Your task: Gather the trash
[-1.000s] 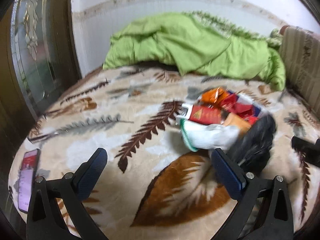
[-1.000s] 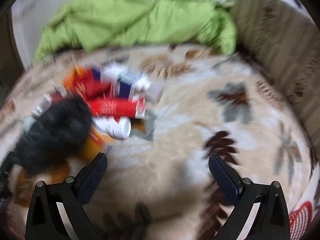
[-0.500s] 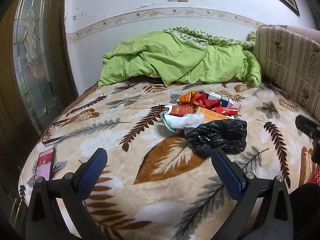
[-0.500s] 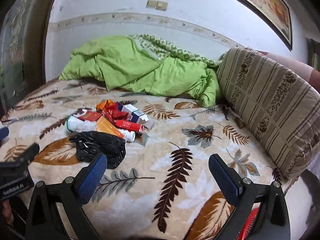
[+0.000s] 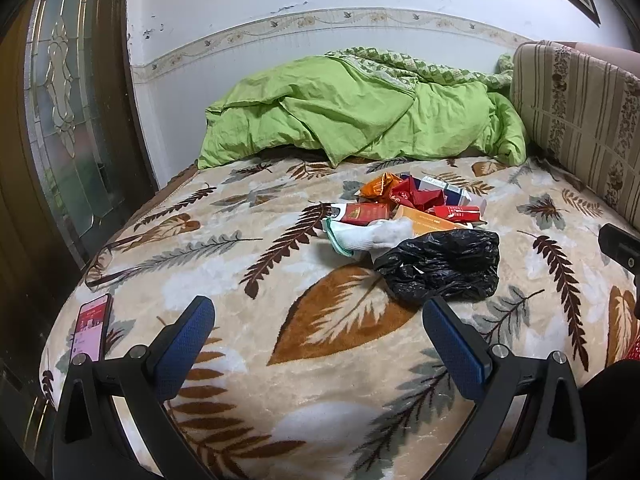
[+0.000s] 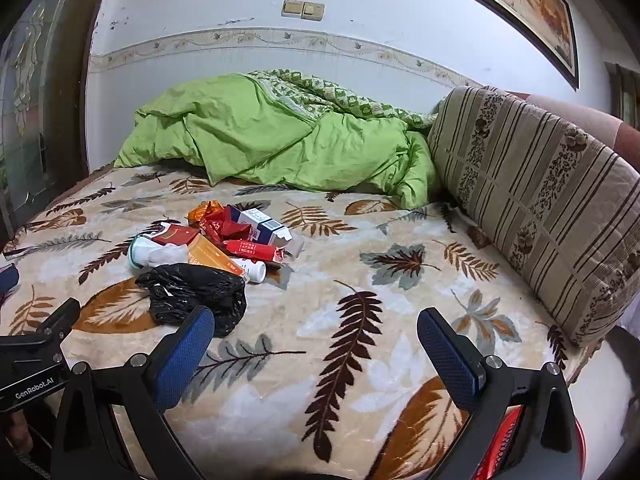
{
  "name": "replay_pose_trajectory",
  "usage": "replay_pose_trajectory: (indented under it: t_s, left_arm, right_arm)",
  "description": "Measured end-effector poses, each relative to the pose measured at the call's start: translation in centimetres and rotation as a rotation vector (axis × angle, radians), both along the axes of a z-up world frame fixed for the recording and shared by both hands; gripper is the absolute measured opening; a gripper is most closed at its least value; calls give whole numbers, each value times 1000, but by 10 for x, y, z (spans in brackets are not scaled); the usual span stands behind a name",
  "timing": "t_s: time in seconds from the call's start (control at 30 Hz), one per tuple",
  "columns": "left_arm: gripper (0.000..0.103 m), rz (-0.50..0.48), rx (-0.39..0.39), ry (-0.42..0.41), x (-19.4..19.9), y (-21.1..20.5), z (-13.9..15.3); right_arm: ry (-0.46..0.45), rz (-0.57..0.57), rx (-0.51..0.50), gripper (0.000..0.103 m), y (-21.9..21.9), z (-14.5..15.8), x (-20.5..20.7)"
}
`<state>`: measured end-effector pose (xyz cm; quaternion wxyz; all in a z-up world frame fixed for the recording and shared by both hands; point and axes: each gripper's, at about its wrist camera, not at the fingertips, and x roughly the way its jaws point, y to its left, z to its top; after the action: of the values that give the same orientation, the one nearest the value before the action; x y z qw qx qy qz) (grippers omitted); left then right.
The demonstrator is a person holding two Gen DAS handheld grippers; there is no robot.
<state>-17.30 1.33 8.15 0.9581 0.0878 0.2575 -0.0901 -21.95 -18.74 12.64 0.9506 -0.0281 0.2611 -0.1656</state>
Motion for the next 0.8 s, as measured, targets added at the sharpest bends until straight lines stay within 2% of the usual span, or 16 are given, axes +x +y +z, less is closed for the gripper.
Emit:
replay_pose_trajectory:
  t_s: [0.8]
  left_arm:
    - [103,-1,6,4,2,-2,-1]
  right_arm:
    - [29,-7,34,102,-7,-4,4]
